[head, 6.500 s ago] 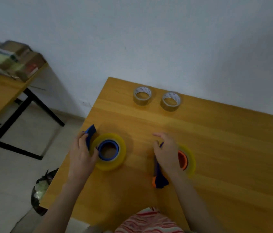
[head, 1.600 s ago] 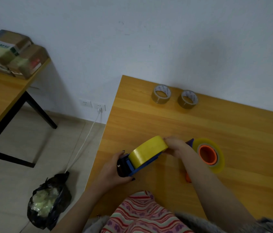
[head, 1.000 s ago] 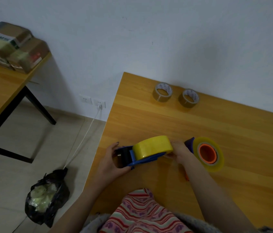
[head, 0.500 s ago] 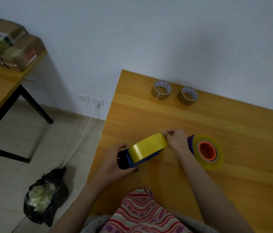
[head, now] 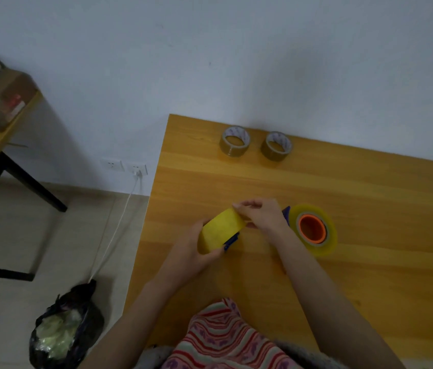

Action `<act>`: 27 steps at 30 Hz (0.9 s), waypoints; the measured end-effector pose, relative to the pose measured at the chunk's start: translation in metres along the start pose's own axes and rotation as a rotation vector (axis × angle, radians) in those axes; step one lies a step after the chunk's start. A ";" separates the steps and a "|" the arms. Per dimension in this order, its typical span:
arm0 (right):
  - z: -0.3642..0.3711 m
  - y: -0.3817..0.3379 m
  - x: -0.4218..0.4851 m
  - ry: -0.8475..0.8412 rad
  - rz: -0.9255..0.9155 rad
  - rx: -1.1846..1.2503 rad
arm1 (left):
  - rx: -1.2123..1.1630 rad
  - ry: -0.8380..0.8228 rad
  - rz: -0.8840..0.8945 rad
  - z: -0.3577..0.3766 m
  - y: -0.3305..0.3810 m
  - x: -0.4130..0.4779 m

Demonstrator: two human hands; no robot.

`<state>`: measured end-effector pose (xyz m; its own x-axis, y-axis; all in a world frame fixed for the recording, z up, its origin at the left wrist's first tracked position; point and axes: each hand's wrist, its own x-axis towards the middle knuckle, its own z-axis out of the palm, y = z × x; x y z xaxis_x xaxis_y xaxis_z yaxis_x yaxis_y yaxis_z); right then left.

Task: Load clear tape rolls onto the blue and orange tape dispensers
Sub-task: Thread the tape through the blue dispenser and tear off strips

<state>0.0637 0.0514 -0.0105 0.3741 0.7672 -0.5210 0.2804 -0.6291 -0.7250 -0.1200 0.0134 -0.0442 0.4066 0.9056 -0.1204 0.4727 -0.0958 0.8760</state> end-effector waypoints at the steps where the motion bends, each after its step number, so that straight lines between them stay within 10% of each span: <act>1: 0.000 0.002 0.001 0.021 -0.002 0.010 | 0.011 0.001 0.012 0.000 0.001 0.000; 11: -0.009 -0.001 -0.005 0.320 -0.227 -0.046 | 0.047 -0.058 -0.016 0.004 0.004 0.013; 27: -0.036 -0.005 -0.005 0.069 -0.174 0.154 | 0.145 -0.069 0.035 -0.004 0.011 0.014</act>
<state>0.0927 0.0463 0.0121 0.3930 0.8488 -0.3538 0.2095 -0.4573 -0.8643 -0.1128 0.0268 -0.0346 0.4756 0.8704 -0.1271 0.5632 -0.1904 0.8041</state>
